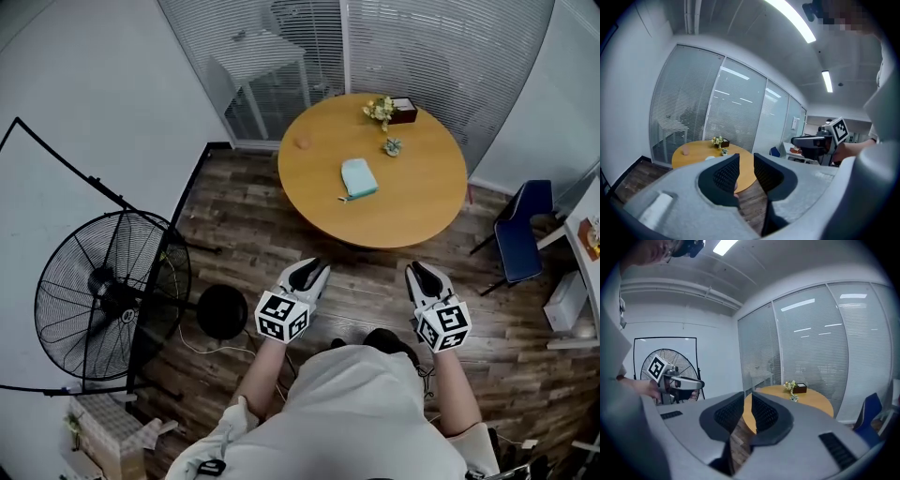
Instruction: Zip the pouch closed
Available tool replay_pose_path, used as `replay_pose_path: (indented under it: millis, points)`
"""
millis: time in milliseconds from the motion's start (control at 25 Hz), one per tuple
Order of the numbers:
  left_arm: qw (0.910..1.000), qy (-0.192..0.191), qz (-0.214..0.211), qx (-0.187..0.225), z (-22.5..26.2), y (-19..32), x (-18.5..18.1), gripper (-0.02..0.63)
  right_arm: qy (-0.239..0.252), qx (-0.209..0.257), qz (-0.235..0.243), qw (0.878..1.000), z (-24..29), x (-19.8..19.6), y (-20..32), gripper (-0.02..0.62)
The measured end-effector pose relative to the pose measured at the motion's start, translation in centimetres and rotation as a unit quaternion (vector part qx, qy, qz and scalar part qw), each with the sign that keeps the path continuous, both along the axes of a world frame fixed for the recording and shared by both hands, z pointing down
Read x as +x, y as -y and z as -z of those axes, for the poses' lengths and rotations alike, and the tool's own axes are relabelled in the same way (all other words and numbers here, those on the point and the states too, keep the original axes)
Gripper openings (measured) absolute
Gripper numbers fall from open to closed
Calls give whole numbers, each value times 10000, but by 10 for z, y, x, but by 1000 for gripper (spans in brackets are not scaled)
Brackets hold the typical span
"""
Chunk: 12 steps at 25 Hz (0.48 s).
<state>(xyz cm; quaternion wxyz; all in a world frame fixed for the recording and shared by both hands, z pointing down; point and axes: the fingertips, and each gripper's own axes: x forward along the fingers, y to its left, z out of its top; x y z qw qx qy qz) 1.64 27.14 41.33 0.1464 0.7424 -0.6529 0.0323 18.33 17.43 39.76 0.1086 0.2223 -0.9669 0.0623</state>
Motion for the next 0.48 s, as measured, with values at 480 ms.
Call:
replay_pose_path:
  millis: [480]
  points:
    - [9997,-31,161,-159,-17,34,-27,92,-128,-162,140,9997,-18,-28,45,64]
